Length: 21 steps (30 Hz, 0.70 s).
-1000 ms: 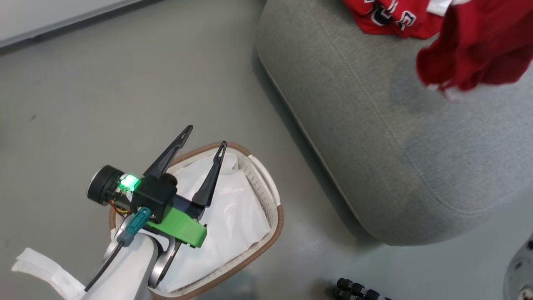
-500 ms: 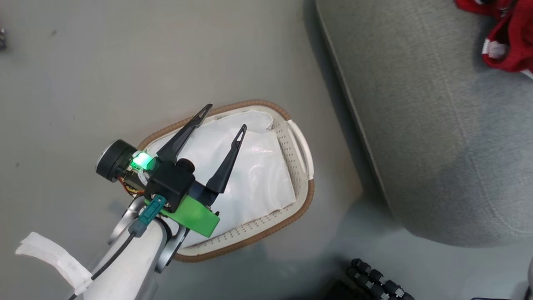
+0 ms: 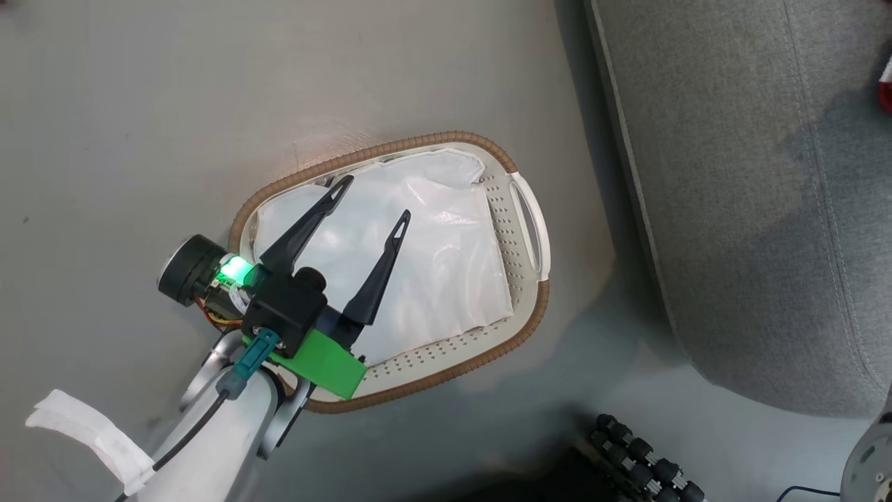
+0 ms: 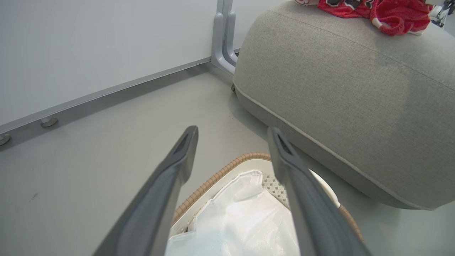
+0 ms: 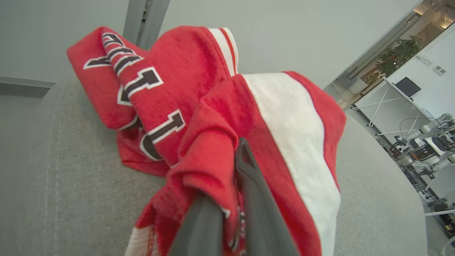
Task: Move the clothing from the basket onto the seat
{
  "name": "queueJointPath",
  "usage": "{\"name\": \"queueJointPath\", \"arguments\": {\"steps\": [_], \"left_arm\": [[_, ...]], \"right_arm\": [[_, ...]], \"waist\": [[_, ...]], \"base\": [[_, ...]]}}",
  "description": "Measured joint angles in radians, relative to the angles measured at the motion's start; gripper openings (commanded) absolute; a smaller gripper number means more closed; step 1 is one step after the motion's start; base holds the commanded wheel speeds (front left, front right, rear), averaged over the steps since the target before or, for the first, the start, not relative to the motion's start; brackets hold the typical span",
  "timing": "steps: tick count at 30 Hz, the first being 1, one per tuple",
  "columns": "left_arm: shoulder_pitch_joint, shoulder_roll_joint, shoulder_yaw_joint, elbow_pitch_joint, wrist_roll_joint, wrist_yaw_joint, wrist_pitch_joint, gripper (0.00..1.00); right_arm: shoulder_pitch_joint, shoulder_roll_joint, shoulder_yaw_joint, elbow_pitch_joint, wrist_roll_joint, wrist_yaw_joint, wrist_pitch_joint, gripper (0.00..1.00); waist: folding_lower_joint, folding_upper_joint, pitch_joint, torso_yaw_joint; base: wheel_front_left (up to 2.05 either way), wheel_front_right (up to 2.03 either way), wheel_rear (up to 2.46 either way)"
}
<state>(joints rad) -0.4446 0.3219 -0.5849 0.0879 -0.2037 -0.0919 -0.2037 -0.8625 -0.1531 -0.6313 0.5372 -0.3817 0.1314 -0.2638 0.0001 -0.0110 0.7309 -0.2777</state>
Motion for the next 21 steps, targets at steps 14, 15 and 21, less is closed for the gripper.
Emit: {"name": "queueJointPath", "arguments": {"steps": [14, 15, 21], "left_arm": [[0.002, -0.042, 0.008, 0.048, -0.055, 0.006, -0.035, 1.00], [0.002, -0.049, 0.016, 0.053, -0.063, 0.010, -0.039, 1.00], [0.013, -0.080, 0.065, 0.084, -0.120, 0.013, -0.054, 1.00]], "right_arm": [[0.194, 0.030, 0.073, -0.073, 0.029, 0.000, 0.000, 1.00], [0.207, 0.032, 0.080, -0.076, 0.032, 0.000, 0.000, 1.00], [0.238, 0.024, 0.134, -0.078, 0.049, 0.000, 0.000, 1.00]], "waist": [[-0.0001, 0.0000, -0.089, -0.023], [-0.0001, 0.0000, -0.099, -0.024], [-0.0001, 0.0000, -0.164, -0.020]], "base": [[0.00, 0.00, 0.00], [0.00, 0.00, 0.00], [0.00, 0.00, 0.00]]}}
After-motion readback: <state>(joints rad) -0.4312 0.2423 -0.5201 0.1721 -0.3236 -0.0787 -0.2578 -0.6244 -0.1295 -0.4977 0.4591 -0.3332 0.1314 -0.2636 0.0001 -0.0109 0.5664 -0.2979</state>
